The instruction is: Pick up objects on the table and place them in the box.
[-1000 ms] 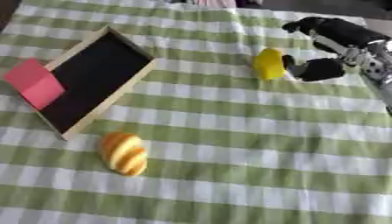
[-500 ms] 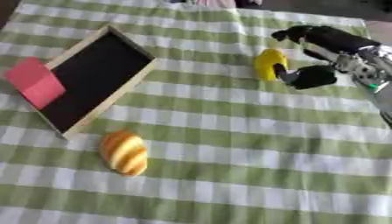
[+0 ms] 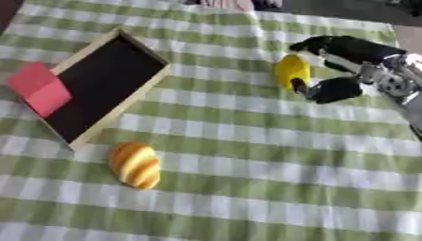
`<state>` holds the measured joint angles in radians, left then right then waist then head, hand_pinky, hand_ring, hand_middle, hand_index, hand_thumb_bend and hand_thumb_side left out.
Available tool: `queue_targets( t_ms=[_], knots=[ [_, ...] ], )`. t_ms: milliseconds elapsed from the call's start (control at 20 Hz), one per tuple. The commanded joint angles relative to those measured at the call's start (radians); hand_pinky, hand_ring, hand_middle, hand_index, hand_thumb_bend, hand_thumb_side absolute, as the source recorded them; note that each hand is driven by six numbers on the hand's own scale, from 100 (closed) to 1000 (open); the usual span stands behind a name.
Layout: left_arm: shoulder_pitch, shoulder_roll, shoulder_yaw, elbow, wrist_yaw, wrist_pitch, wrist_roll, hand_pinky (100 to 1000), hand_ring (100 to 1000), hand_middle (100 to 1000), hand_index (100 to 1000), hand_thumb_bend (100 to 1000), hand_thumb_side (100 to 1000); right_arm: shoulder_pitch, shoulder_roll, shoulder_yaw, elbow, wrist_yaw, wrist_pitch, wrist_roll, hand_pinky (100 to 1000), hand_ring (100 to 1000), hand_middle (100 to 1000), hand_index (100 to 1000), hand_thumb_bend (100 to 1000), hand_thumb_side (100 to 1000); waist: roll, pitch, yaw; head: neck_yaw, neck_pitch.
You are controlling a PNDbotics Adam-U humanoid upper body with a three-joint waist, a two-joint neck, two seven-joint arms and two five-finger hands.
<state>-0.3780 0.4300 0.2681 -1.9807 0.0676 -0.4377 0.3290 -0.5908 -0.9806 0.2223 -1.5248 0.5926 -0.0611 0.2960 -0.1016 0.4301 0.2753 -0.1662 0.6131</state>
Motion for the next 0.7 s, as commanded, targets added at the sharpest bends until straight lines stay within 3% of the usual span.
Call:
queue_targets(
  t_ms=[50,700],
  knots=[
    [-0.01,0.013,0.004,-0.019,0.005,0.004,0.001,686,772,727,833,100,607,-0.02,-0.019,-0.016,0.011,0.029,-0.005,-0.018,990,1000,911,1000,172,637,0.002,-0.016,0.002,-0.004,-0.018],
    [-0.015,0.002,0.007,-0.019,0.013,0.005,-0.003,682,770,720,829,100,613,-0.02,0.002,-0.003,0.051,0.106,-0.032,0.008,988,1000,919,1000,243,665,-0.008,0.015,0.014,-0.011,-0.027]
  ],
)
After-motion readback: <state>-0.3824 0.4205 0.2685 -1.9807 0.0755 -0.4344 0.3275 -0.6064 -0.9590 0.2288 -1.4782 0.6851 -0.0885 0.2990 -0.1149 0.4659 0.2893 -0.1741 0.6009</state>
